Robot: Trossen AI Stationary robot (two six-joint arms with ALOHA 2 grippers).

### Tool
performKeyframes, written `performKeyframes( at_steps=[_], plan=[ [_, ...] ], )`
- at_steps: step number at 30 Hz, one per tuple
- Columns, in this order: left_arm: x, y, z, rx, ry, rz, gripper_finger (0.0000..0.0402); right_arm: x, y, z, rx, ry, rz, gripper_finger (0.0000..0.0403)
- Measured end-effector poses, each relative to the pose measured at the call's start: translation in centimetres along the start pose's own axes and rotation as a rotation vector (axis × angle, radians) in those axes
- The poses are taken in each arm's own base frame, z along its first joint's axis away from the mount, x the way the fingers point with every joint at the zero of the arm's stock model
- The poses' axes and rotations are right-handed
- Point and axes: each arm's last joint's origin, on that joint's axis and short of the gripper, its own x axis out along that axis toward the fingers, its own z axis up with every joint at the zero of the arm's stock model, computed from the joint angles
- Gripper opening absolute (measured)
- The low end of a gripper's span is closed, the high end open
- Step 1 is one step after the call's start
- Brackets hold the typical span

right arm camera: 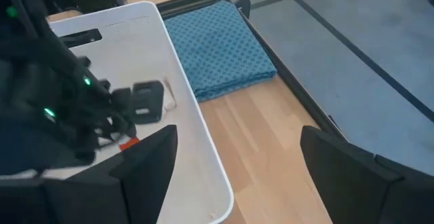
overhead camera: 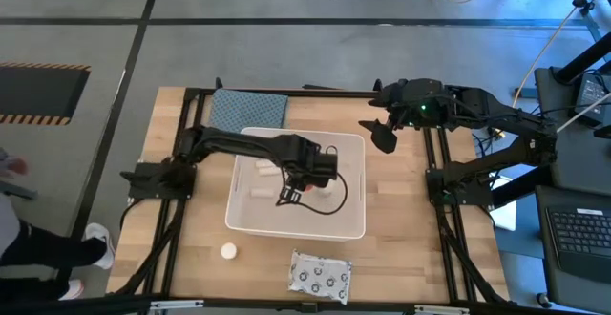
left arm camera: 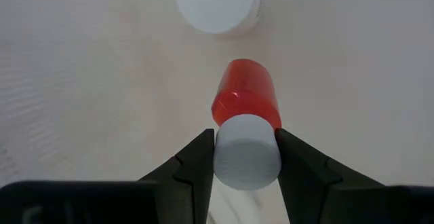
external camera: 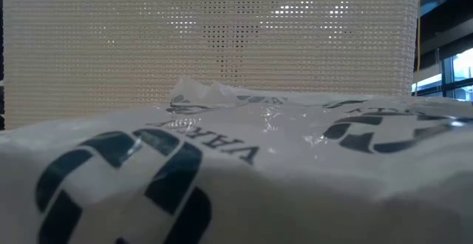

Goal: Pick & place medical supplies in basket/bin
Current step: Put the brown medicine bottle into the white basket, then put the yellow medicine bottle into the white basket

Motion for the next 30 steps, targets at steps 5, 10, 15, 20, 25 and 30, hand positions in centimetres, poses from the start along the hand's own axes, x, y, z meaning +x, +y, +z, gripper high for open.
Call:
performKeyframes(
  at_steps=[5,10,15,20,25,30],
  plan=[
    [2.6,0.0,1.0,0.019,0.026,-0.015,0.0127,0.0,0.0,0.0,0.001,0.0,0.0,0.0312],
    [3.9,-0.1,1.3,0.037,0.053,-0.023,0.0128,0.0,0.0,0.0,0.022,0.0,0.0,0.0312],
    [3.9,0.4,1.6,0.024,0.004,-0.007,0.013,0.0,0.0,0.0,0.023,0.0,0.0,0.0312],
    [3.9,0.7,1.4,0.014,0.016,-0.01,0.0151,0.0,0.0,0.0,0.025,-0.001,0.0,0.0312],
    [3.9,0.6,1.4,0.018,0.015,-0.028,0.0179,0.0,0.0,0.0,0.025,0.0,0.0,0.0312],
    [3.1,0.7,1.8,0.015,-0.022,-0.044,0.0194,0.0,0.0,0.0,0.023,0.0,0.0,0.0312]
  ],
)
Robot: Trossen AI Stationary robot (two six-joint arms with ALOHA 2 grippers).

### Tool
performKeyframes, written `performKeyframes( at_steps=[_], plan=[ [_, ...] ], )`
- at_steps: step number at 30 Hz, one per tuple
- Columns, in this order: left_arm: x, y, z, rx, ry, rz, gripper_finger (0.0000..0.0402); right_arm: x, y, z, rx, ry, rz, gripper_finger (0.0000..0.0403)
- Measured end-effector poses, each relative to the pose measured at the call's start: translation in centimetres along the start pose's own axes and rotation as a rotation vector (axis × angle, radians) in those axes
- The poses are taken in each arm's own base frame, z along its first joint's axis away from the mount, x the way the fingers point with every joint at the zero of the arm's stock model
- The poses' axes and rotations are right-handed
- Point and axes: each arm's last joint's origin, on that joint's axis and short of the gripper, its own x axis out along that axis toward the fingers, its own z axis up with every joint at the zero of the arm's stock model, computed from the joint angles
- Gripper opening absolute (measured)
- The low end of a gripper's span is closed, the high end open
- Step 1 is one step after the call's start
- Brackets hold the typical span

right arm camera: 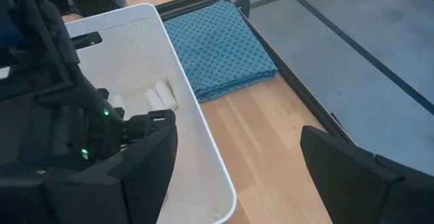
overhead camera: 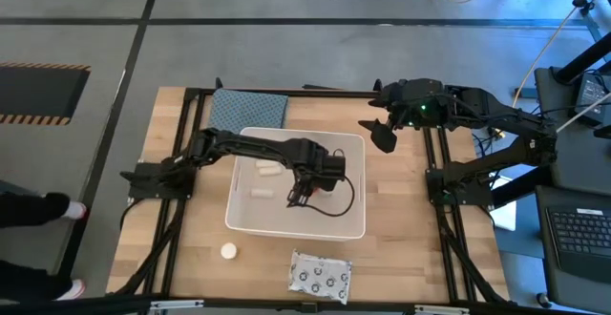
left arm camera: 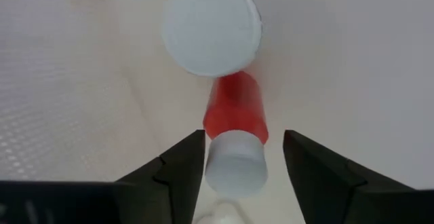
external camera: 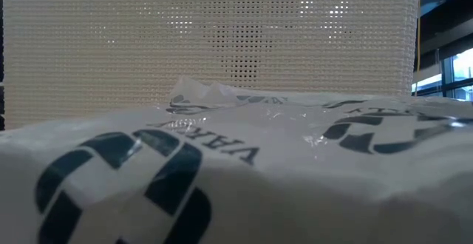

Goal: Pick & place medical supplies in basket/bin
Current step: Put the yellow medicine bottle into the white basket

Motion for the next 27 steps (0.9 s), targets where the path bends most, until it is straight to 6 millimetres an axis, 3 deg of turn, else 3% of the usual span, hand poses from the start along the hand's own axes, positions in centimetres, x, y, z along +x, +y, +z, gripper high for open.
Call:
performKeyframes(
  at_steps=[11,18,24,27],
  plan=[
    [-4.0,0.7,0.4,-0.006,-0.058,0.038,0.0198,0.0,0.0,0.0,-0.027,0.0,0.0,0.0312],
    [-9.0,1.3,-0.3,-0.056,-0.089,0.16,0.0196,0.0,0.0,0.0,-0.03,0.0,0.0,0.0312],
    [-13.8,1.0,-4.0,-0.219,-0.1,0.231,0.0196,0.0,0.0,-0.1,-0.032,0.006,-0.001,0.0312],
    [-17.5,0.5,-6.4,-0.347,-0.201,0.218,0.0196,0.0,0.0,-0.1,-0.034,0.007,-0.001,0.0312]
  ],
)
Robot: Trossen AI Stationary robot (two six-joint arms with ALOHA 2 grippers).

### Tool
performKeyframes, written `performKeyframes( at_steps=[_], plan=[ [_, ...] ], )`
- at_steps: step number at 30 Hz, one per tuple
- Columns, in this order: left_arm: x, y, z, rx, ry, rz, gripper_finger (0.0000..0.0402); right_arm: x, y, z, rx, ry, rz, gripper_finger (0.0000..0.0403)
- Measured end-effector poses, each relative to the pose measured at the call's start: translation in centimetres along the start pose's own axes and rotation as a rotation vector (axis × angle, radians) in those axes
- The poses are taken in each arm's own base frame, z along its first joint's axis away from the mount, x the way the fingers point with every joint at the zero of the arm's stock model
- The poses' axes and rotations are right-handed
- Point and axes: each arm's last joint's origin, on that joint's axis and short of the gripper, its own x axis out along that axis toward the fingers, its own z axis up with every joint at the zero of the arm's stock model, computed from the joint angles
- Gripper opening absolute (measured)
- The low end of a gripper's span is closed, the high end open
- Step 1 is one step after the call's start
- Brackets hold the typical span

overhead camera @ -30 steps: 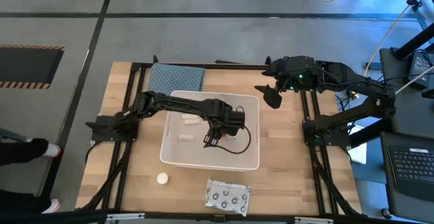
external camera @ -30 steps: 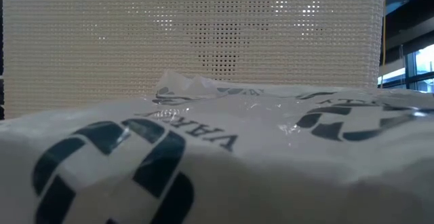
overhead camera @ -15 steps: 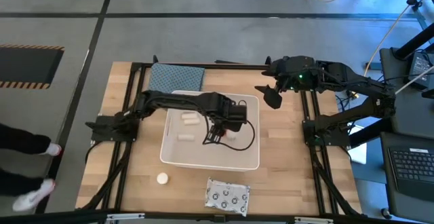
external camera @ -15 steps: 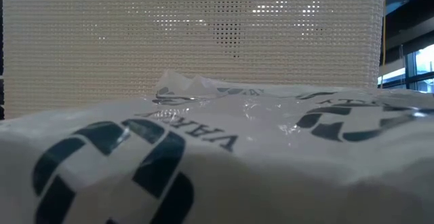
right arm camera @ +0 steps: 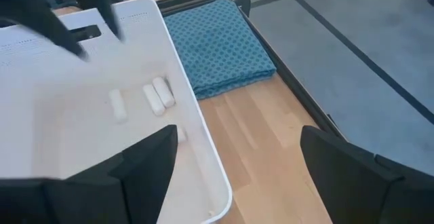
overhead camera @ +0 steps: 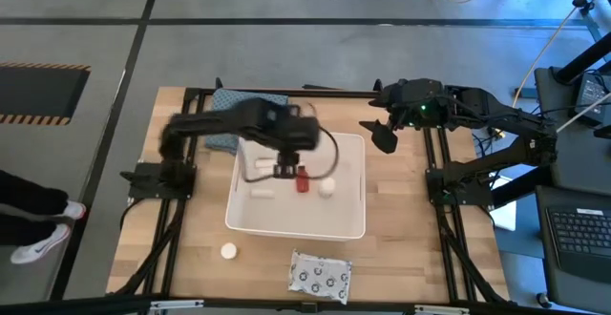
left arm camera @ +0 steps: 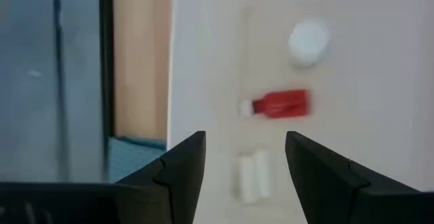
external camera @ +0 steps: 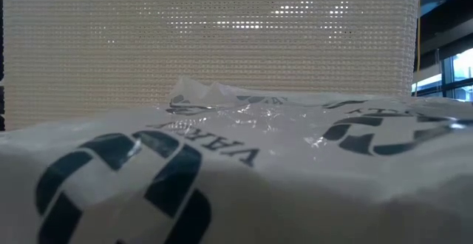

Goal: Pick & place medical supplies in basket/bin
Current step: Put the yellow medicine bottle into the white basket

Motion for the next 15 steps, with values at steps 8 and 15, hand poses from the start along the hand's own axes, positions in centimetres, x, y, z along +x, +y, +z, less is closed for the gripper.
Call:
performKeyframes(
  at_steps=[8,15],
  plan=[
    [-10.4,-1.6,-5.1,-0.183,-0.225,-0.352,0.0196,0.0,0.0,0.0,-0.05,0.004,-0.001,0.0312],
    [-14.5,-5.8,-7.8,-0.33,-0.235,-0.48,0.0196,0.0,0.0,0.0,-0.071,0.0,-0.001,0.0312]
  ],
)
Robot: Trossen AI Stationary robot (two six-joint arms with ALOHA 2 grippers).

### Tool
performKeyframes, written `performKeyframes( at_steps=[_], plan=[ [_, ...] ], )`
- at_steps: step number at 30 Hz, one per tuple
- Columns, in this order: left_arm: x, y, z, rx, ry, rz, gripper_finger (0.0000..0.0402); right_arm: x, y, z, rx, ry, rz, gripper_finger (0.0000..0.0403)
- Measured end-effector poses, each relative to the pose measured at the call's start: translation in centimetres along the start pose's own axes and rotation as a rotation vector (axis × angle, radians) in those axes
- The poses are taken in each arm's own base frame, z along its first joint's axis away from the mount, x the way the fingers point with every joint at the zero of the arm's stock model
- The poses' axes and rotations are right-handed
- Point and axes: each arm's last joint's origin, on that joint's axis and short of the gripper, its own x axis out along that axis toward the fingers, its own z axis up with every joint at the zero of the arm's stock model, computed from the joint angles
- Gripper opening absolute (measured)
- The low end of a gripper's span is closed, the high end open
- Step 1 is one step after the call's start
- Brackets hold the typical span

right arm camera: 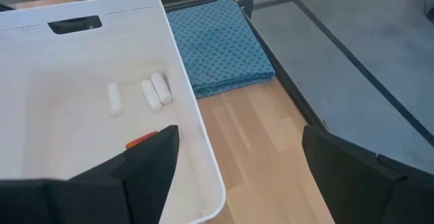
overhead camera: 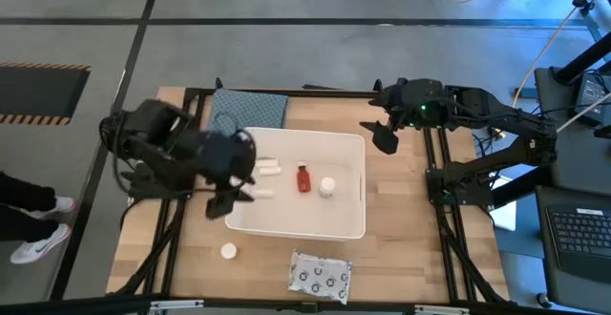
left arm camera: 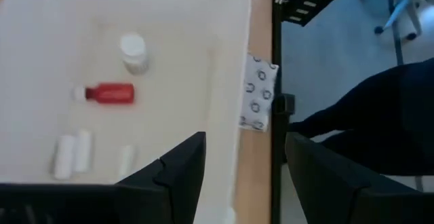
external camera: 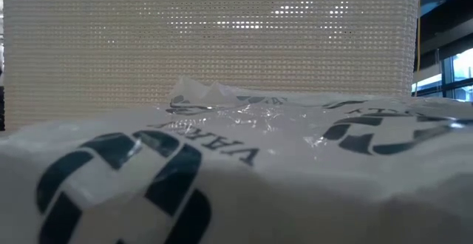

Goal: Pick & place medical supplies in basket/bin
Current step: Put the yellow medicine bottle into the white basket

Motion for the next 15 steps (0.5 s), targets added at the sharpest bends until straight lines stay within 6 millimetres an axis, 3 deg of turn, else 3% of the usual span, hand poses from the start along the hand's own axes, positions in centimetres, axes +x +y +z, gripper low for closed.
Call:
performKeyframes(
  at_steps=[4,10,15],
  plan=[
    [0.5,-2.8,-1.9,-0.031,-0.001,0.027,0.0196,0.0,0.0,0.0,0.011,-0.001,0.0,0.0312],
    [4.5,-5.7,-6.0,-0.301,0.104,0.155,0.0196,0.0,0.0,0.0,0.081,-0.002,0.001,0.0312],
    [7.5,-7.7,-10.9,-0.408,0.25,0.251,0.0196,0.0,0.0,0.0,0.135,-0.005,0.001,0.0312]
  ],
)
